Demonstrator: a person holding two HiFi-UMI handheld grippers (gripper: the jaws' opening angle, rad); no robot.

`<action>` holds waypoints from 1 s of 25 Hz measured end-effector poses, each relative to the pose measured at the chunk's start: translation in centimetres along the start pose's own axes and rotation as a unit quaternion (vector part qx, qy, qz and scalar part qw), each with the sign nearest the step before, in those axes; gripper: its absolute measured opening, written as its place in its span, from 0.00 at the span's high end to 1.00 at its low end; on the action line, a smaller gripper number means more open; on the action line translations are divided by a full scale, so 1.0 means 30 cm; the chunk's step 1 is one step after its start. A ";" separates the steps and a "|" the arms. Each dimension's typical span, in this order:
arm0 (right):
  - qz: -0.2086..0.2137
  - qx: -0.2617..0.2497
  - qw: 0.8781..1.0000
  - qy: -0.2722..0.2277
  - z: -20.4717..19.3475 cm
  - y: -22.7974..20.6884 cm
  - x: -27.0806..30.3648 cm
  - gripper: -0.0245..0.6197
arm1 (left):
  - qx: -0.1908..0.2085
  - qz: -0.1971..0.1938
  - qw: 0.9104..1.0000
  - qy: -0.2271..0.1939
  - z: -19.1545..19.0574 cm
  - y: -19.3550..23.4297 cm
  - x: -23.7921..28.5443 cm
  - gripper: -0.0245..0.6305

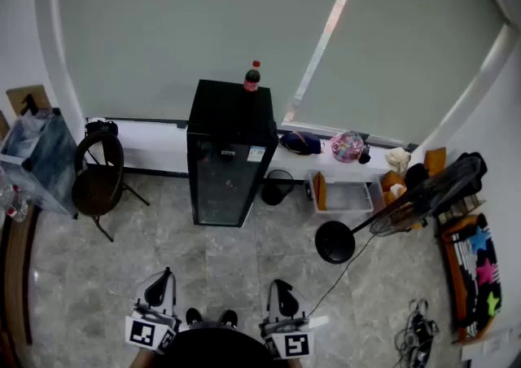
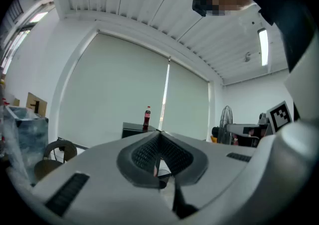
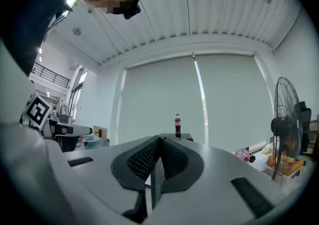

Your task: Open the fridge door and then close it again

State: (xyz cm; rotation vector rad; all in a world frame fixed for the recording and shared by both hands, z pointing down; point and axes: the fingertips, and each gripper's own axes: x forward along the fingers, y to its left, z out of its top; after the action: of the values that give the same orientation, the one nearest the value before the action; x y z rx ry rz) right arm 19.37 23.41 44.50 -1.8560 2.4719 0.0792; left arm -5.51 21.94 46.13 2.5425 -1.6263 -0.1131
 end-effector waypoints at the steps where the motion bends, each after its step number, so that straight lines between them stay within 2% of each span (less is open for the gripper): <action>1: 0.000 0.000 1.000 0.002 -0.004 -0.002 0.001 0.95 | -0.002 -0.003 1.000 -0.001 -0.001 -0.001 0.002 0.95; 9: -0.002 0.005 1.000 -0.002 -0.013 -0.017 0.006 0.95 | 0.002 0.000 1.000 -0.006 0.005 0.004 0.020 0.95; 21: -0.014 0.006 1.000 0.023 -0.041 -0.059 0.028 0.94 | 0.014 0.013 1.000 0.003 0.001 0.009 0.044 0.95; 25: -0.012 0.001 1.000 0.025 -0.044 -0.061 0.036 0.92 | 0.023 0.009 1.000 0.003 0.007 0.009 0.057 0.86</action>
State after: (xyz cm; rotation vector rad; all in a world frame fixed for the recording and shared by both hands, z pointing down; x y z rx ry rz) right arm 20.81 21.78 45.71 -1.9090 2.4806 0.0287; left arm -5.06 20.27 45.95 2.5586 -1.6673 -0.0688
